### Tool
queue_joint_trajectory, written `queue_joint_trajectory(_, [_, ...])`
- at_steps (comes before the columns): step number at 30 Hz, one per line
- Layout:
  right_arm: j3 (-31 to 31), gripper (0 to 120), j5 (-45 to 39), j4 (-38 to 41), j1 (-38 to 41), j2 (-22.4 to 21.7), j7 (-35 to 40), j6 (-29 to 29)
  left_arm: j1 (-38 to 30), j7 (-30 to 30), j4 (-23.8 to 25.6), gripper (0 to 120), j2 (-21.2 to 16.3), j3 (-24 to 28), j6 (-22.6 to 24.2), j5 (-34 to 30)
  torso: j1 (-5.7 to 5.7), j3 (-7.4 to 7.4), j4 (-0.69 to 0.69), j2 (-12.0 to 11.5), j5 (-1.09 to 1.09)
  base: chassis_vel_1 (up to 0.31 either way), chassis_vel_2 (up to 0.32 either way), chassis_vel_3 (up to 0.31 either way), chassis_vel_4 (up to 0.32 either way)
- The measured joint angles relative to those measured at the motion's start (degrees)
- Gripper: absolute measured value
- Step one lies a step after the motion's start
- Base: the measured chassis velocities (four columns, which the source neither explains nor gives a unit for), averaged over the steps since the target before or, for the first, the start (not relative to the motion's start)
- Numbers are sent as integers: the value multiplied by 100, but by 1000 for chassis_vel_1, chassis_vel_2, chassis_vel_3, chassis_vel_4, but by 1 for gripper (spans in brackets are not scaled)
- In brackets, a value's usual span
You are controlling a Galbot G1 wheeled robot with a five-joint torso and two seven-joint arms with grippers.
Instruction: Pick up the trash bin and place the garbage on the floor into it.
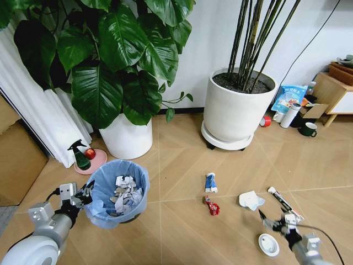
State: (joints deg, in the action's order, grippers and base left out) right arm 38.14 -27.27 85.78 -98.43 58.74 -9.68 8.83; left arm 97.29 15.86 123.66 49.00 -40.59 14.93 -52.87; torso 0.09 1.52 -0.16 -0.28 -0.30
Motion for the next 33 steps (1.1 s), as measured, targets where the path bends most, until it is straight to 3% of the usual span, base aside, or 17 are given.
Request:
queue_joint_trajectory(6, [197,100,-122,-98,-547,152,30,26,-25,-21,-4,0,-91,21,-4,-8,0,0,3,0,2,0,0,0,0])
queue_joint_trajectory(11, [233,100,-144,-306,-559,308,29,45,-27,-21,2,0,-124,21,-5,-20,0,0,1,0,4,0,0,0,0])
queue_joint_trajectory(18, [187,100,-139,-711,-215,550,110,4,32,1,67,0,-162,-28,-4,-54,0,0,3,0,3,0,0,0,0])
queue_joint_trajectory(33, [25,100,-87,-1597,505,646,-98,-5,49,59,55,0,-197,-73,10,-123,0,1,2,0,3,0,0,0,0])
